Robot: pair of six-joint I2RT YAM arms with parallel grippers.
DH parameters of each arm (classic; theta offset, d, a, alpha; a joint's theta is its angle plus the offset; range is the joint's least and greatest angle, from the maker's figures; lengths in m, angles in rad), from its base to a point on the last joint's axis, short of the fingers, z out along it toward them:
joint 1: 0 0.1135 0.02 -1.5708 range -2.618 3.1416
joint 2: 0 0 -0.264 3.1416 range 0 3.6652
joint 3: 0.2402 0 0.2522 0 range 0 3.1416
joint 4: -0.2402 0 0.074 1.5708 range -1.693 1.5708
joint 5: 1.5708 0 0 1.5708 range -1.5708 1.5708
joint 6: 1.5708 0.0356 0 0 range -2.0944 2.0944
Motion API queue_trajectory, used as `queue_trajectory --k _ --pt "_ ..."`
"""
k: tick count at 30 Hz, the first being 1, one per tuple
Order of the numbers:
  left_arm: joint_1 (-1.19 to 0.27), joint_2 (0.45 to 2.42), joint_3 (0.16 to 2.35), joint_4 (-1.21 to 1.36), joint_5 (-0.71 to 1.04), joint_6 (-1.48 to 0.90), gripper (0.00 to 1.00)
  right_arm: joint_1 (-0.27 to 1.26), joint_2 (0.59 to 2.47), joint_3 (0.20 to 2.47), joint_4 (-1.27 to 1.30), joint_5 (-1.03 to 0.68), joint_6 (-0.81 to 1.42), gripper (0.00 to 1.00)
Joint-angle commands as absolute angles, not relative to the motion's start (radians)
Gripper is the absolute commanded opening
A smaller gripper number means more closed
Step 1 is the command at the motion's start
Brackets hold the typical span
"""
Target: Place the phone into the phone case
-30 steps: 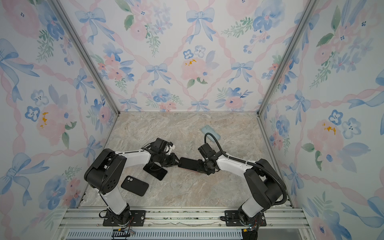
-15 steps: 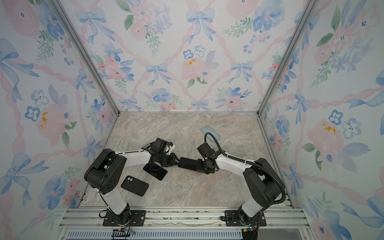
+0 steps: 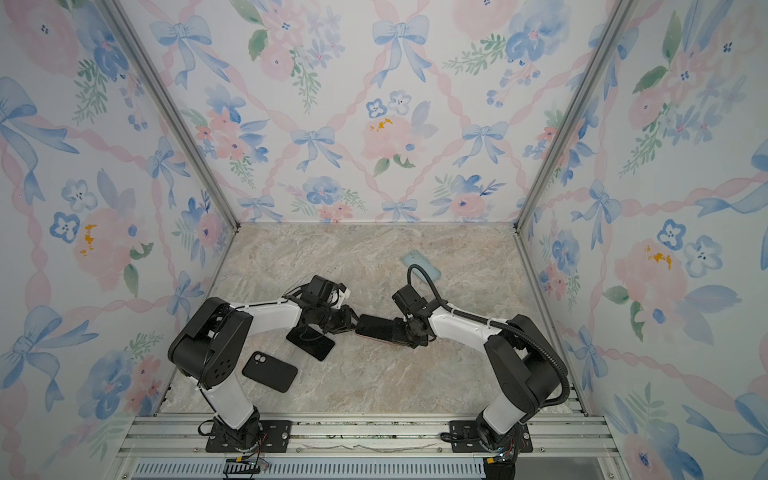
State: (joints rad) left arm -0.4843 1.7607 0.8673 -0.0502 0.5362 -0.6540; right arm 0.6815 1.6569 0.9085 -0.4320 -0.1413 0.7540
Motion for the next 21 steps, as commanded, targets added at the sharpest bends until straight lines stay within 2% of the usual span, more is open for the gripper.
queue_trajectory --k 1,7,13,16,21 --pt "-0.509 1.769 0.867 -0.049 0.581 -0.644 0.42 0.742 1.784 0.869 -0.254 -0.227 0.751 0.09" --pt "-0.511 1.765 0.867 -0.044 0.583 -0.645 0.39 0.742 1.786 0.867 -0.247 -0.229 0.754 0.09" --pt "-0.486 1.729 0.844 -0.076 0.527 -0.639 0.39 0.727 1.661 0.907 -0.428 -0.119 0.679 0.12" --pt "-0.458 1.698 0.846 -0.151 0.446 -0.621 0.44 0.715 1.571 0.924 -0.494 -0.046 0.589 0.2" --pt "-0.451 1.633 0.813 -0.174 0.405 -0.645 0.53 0.694 1.522 0.954 -0.458 -0.038 0.43 0.35"
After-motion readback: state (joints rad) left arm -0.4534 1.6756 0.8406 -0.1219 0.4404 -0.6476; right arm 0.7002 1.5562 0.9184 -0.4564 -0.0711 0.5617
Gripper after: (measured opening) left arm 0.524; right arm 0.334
